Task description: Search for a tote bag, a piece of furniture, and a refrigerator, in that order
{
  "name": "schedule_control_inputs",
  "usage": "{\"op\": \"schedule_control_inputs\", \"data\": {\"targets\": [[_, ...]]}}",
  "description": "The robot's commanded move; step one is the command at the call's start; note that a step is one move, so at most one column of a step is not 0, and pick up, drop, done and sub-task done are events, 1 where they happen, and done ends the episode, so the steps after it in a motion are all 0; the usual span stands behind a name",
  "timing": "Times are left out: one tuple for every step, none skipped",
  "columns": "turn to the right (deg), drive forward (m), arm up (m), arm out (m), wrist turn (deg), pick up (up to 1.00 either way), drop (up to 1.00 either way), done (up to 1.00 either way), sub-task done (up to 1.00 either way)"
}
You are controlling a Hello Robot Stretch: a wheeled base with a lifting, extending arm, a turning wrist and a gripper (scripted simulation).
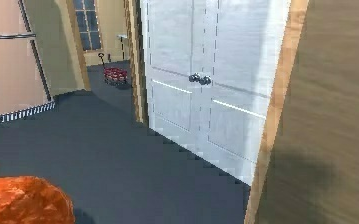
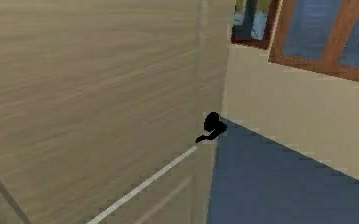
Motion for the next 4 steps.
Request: {"op": "schedule_control_inputs", "data": {"targets": [[-15.0, 0.00, 0.00, 0.00, 0.0, 0.00, 0.00, 0.00, 0.00], [-3.0, 0.00, 0.00, 0.00, 0.0, 0.00, 0.00, 0.00, 0.00], [0.0, 0.30, 0.00, 0.00, 0.0, 0.00, 0.00, 0.00, 0.00], [-21.0, 0.00, 0.00, 0.00, 0.0, 0.00, 0.00, 0.00, 0.00]]}}
